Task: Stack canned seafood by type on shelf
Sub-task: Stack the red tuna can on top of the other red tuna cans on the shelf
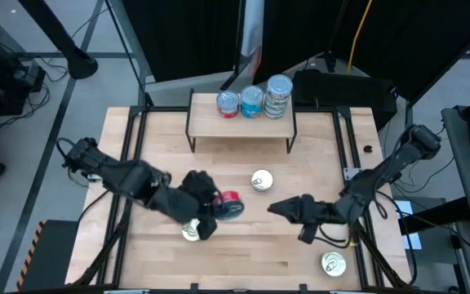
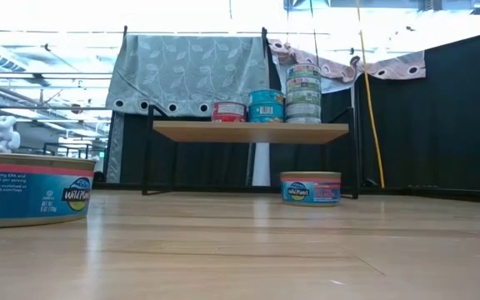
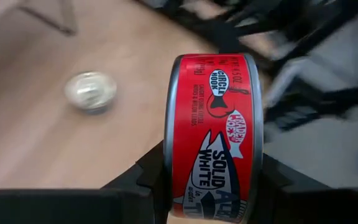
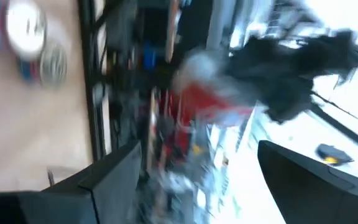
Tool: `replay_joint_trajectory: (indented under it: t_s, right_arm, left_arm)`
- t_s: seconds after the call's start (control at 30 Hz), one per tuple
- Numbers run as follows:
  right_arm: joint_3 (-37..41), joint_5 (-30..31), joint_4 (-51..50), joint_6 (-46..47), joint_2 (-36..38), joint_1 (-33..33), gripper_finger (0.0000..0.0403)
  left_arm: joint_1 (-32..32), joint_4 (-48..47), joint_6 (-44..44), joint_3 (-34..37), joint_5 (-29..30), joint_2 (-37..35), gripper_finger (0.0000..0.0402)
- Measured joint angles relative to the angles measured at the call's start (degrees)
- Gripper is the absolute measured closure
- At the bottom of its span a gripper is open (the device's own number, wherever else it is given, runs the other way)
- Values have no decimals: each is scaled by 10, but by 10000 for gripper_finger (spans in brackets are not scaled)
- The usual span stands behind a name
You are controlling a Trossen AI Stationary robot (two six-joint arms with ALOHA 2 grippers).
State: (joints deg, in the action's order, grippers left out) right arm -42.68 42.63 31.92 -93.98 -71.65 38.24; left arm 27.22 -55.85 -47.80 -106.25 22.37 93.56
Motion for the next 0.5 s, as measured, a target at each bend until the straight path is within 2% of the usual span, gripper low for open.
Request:
replay_joint_trajectory:
  t_s: [0.13,0.23,0.37,0.5]
  right_arm:
    - [0,70,51,-113,-43,17,90]
    - [0,70,138,-221,-80,22,90]
    - [0,57,279,-410,-134,21,90]
    - [-19,38,309,-465,-165,5,90]
  left_arm:
    - [-43,41,4,-29,-85,0,264]
    - [-73,48,4,-31,-144,0,264]
    - [-106,33,6,-31,-211,1,264]
    - [-128,34,3,-31,-244,3,264]
